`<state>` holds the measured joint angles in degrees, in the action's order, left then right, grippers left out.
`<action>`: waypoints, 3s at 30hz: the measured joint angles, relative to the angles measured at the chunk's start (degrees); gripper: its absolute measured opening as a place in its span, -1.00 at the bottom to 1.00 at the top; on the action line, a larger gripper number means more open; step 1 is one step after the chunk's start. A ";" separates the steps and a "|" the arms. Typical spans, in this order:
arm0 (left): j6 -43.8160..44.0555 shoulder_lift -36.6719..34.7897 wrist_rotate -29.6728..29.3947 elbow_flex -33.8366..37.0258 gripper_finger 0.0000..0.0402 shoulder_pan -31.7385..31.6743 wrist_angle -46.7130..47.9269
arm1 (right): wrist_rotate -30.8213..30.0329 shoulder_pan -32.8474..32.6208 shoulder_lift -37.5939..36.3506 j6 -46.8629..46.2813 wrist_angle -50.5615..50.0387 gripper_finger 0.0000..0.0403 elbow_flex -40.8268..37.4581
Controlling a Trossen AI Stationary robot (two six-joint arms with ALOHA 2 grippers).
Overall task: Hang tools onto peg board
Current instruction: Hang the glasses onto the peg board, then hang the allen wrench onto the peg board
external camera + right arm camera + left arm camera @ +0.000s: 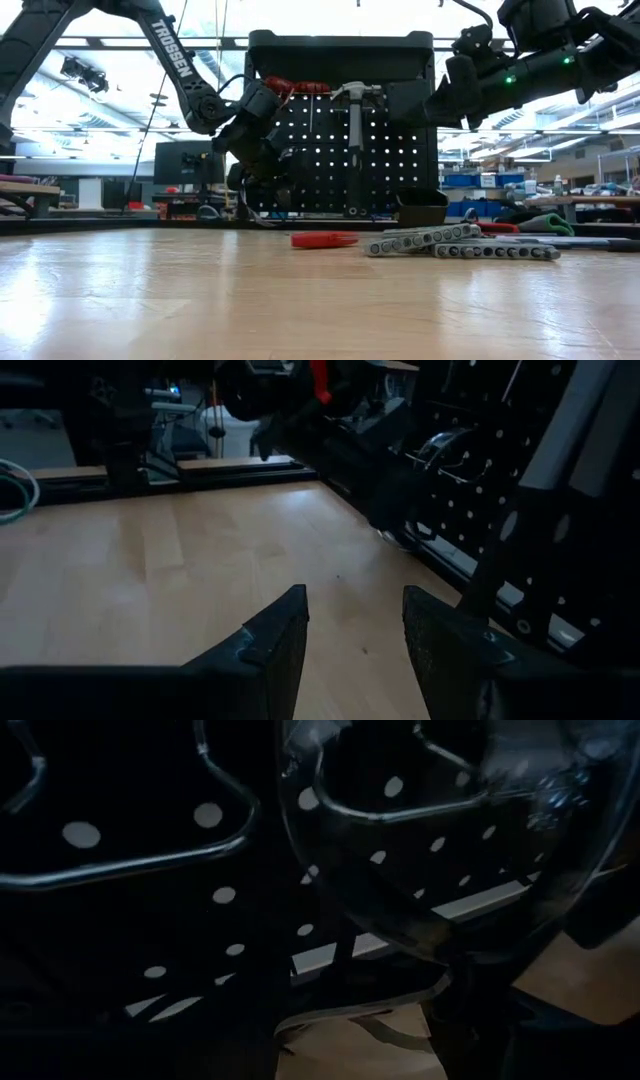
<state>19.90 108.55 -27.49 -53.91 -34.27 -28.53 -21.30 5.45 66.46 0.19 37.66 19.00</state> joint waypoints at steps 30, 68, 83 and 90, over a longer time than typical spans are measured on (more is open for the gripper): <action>-4.84 -11.43 -3.26 3.03 0.58 4.41 15.23 | 0.22 -0.02 0.00 -0.42 -0.40 -0.15 0.00; -10.16 -12.64 24.74 4.46 0.42 41.41 20.04 | 11.26 -0.65 0.02 -0.22 -12.90 -0.15 6.28; -9.01 -5.21 14.99 -1.86 0.13 41.78 35.31 | 11.52 -0.65 0.02 0.92 -16.99 -0.15 8.17; -9.18 -4.96 18.81 -1.84 0.13 41.83 32.95 | 11.52 -0.65 0.02 0.92 -16.82 -0.15 8.17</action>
<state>10.72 103.59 -8.68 -55.75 7.55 4.42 -9.78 4.80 66.48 1.10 20.84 27.18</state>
